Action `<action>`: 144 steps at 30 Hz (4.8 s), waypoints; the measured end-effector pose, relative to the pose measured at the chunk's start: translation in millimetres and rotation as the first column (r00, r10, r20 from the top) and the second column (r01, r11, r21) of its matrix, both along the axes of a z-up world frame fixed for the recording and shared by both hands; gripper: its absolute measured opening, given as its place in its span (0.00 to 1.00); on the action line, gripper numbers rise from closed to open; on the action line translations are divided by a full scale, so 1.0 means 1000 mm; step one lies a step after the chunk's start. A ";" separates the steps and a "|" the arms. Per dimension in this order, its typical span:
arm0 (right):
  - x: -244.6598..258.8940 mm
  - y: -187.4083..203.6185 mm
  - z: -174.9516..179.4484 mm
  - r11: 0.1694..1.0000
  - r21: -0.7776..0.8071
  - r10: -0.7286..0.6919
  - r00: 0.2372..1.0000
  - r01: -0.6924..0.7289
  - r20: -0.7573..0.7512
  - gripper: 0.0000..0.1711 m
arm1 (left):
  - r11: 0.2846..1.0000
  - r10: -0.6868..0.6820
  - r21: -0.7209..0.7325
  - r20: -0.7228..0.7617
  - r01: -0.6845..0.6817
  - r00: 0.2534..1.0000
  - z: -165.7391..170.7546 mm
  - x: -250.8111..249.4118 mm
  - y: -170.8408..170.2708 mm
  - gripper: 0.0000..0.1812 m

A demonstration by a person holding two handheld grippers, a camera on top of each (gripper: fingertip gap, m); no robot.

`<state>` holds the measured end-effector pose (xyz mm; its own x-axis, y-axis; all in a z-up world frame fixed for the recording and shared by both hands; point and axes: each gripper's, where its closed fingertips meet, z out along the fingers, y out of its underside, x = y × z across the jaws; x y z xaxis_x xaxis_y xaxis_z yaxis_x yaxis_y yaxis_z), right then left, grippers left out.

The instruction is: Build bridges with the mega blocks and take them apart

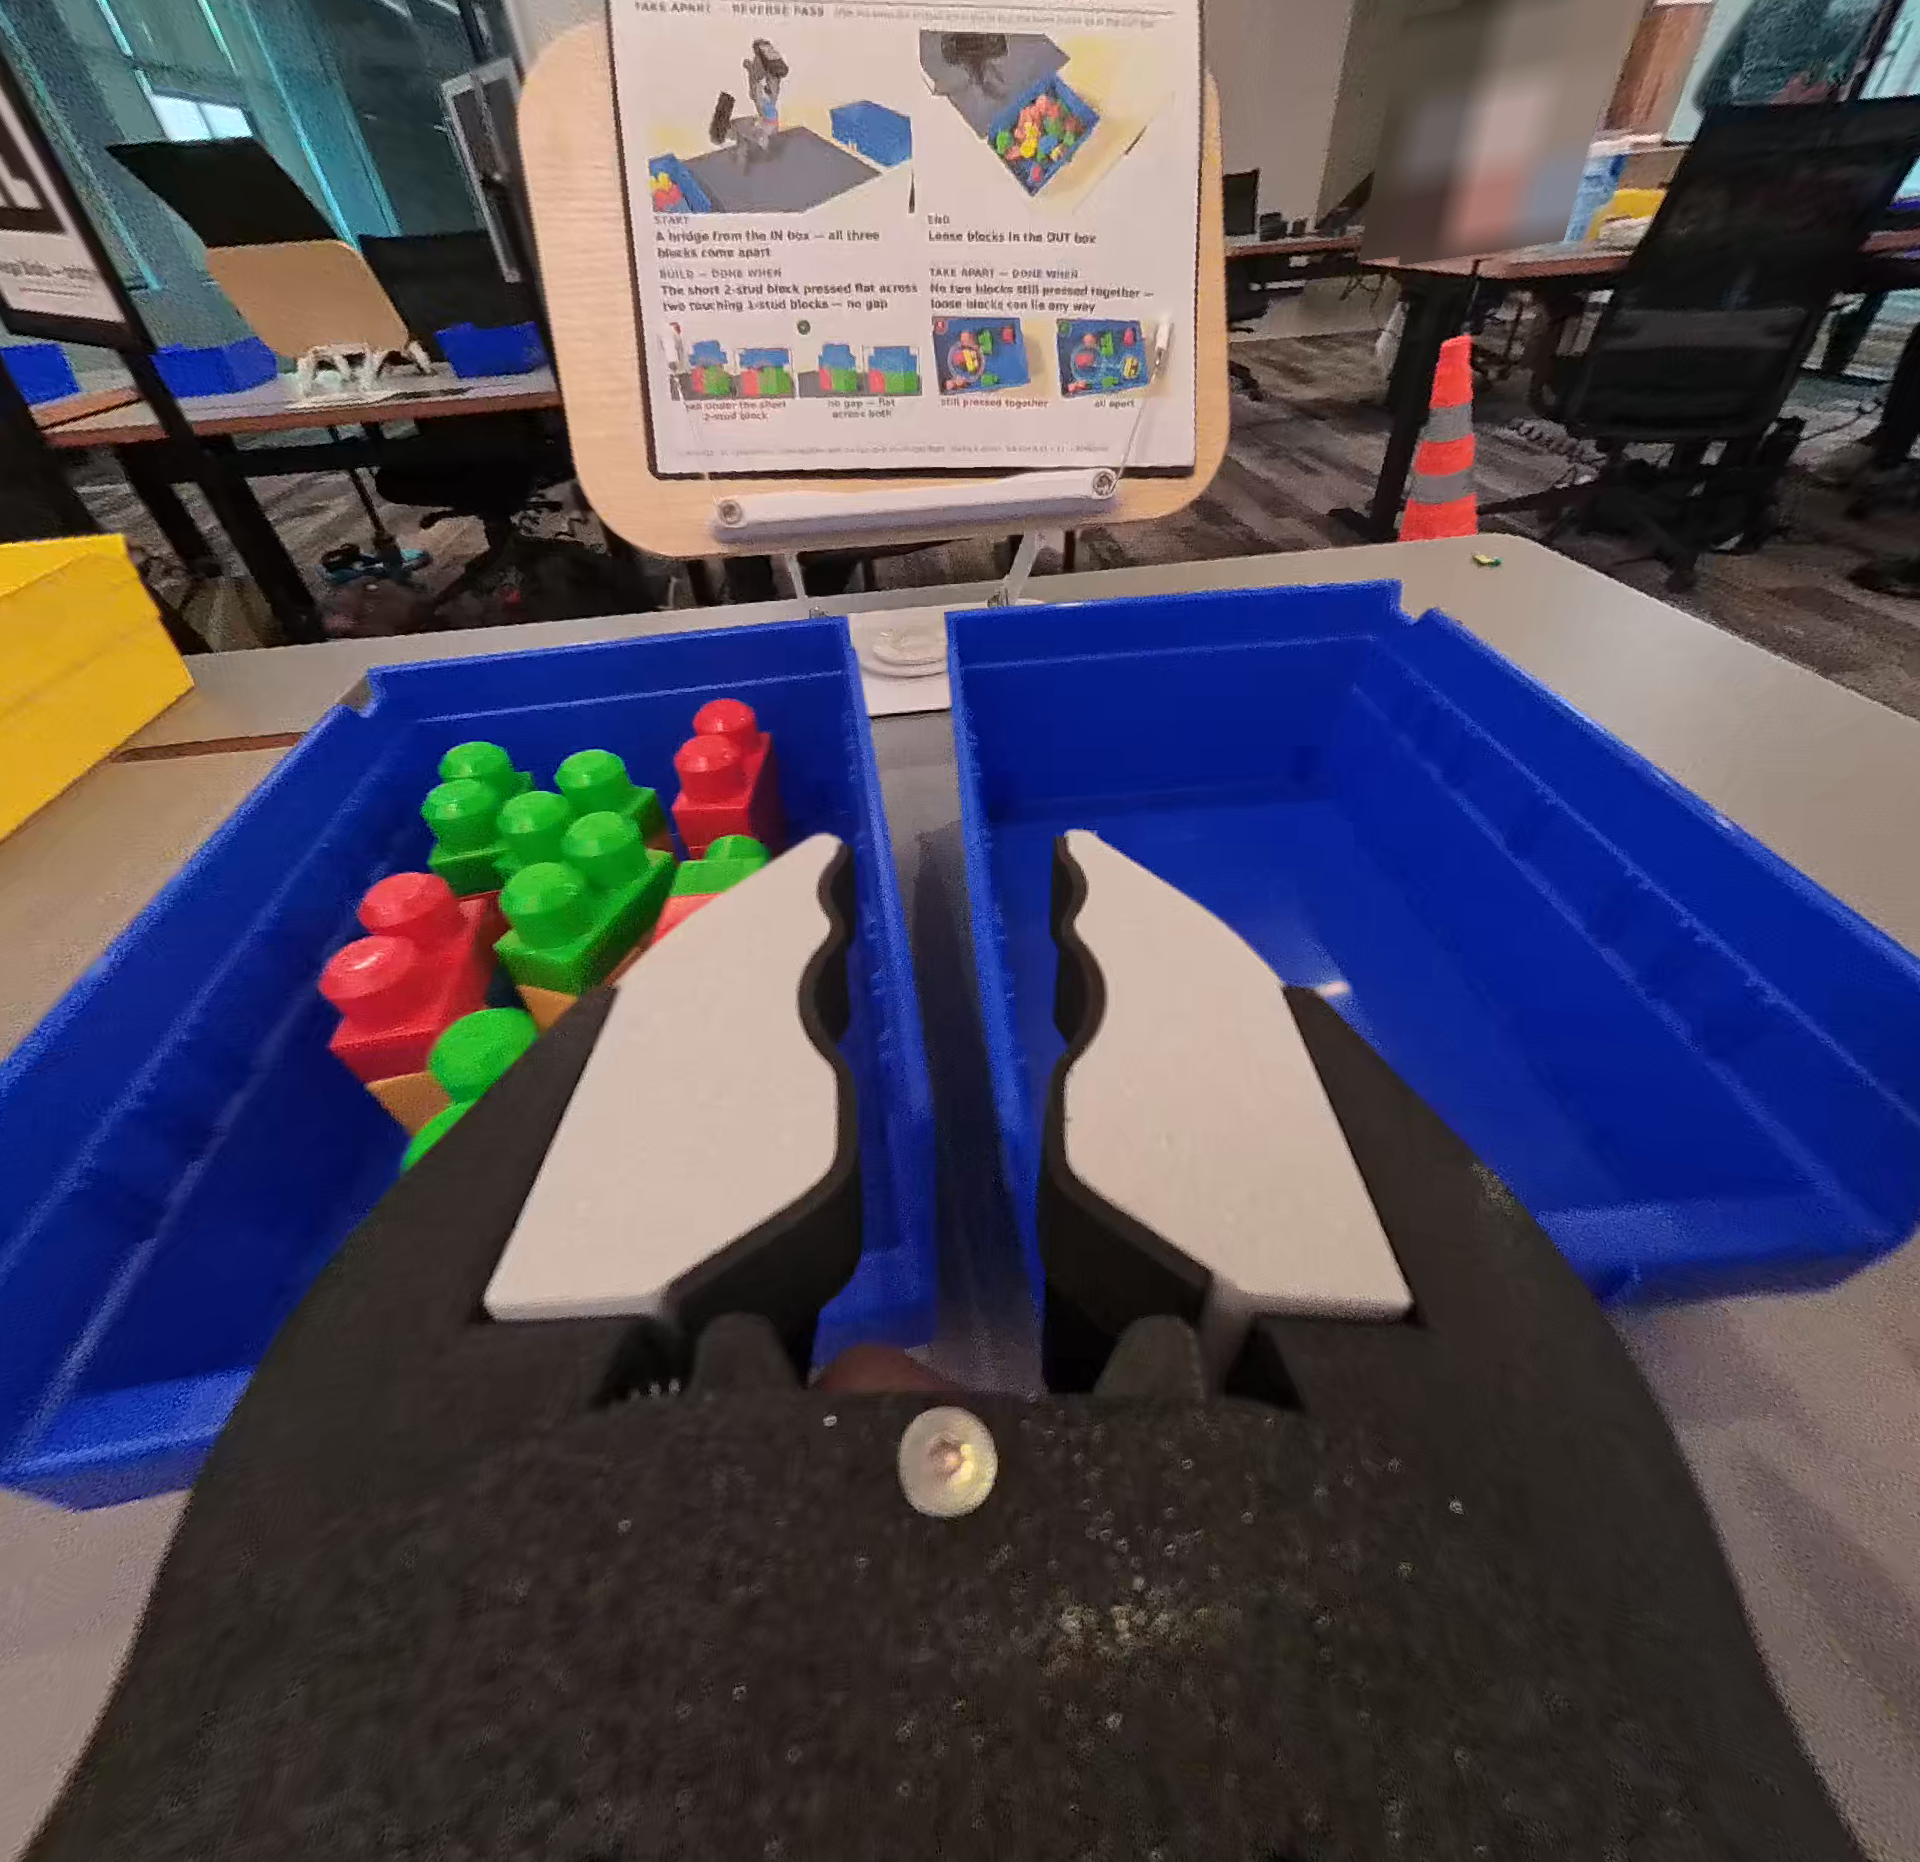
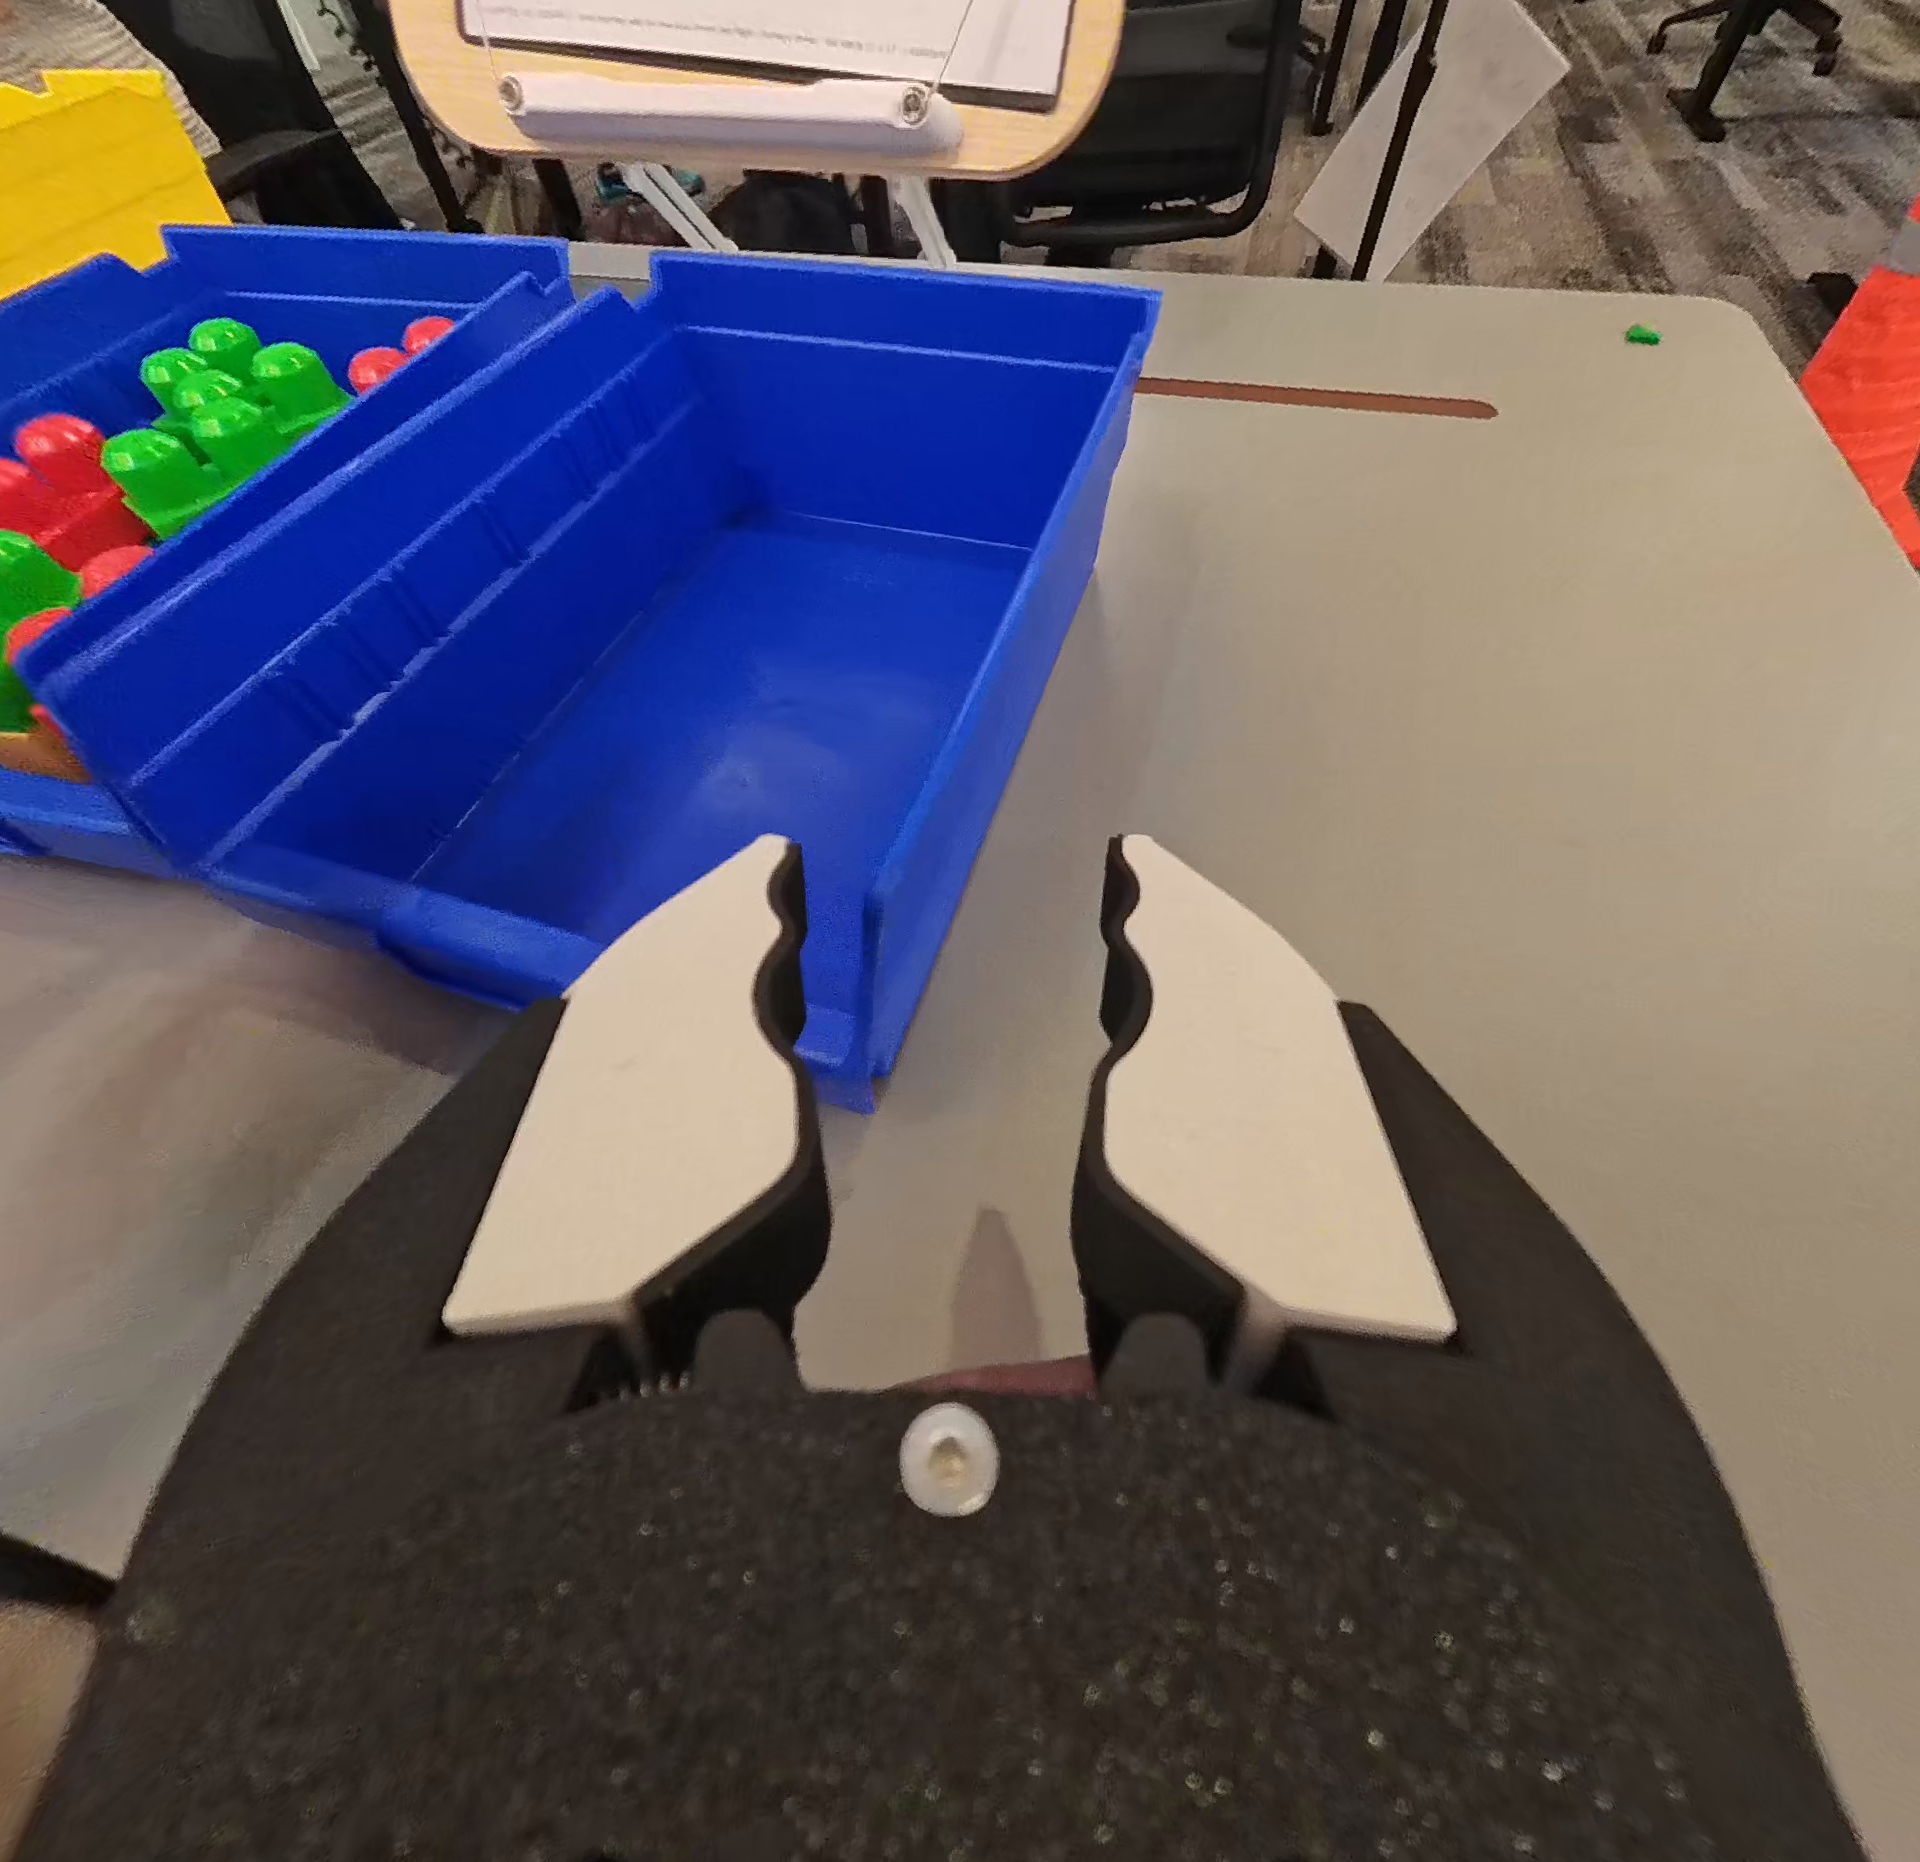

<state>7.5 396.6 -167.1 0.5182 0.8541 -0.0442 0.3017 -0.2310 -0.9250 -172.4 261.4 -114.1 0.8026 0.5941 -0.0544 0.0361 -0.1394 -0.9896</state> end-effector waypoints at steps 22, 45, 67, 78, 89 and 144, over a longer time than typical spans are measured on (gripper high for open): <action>-0.032 0.020 -0.032 0.976 0.066 -0.213 0.972 0.208 0.098 0.05 | 0.995 -0.088 -0.045 0.114 0.094 0.990 -0.046 -0.068 -0.112 0.33; 0.104 0.164 -0.029 0.961 -0.016 -0.273 0.958 0.275 0.087 0.03 | 0.995 -0.063 -0.065 0.207 0.078 0.976 -0.070 -0.076 -0.117 0.30; 0.083 0.072 0.068 0.919 0.305 -0.253 0.967 0.249 -0.027 0.37 | 0.993 0.044 -0.112 0.127 -0.030 0.991 -0.062 -0.094 -0.138 0.30; -0.119 -0.121 0.008 0.943 0.123 0.317 0.948 -0.310 -0.038 0.35 | 0.982 0.153 -0.135 0.148 -0.133 0.977 -0.073 -0.144 -0.165 0.31; -0.185 -0.155 -0.013 0.919 0.024 0.394 0.919 -0.394 0.004 0.20 | 0.980 0.119 -0.178 0.156 -0.091 0.981 -0.079 -0.152 -0.157 0.22; -0.089 -0.073 -0.003 0.969 0.005 0.247 0.969 -0.247 0.001 0.15 | 0.967 0.229 -0.173 0.266 -0.188 0.936 -0.080 -0.321 -0.297 0.03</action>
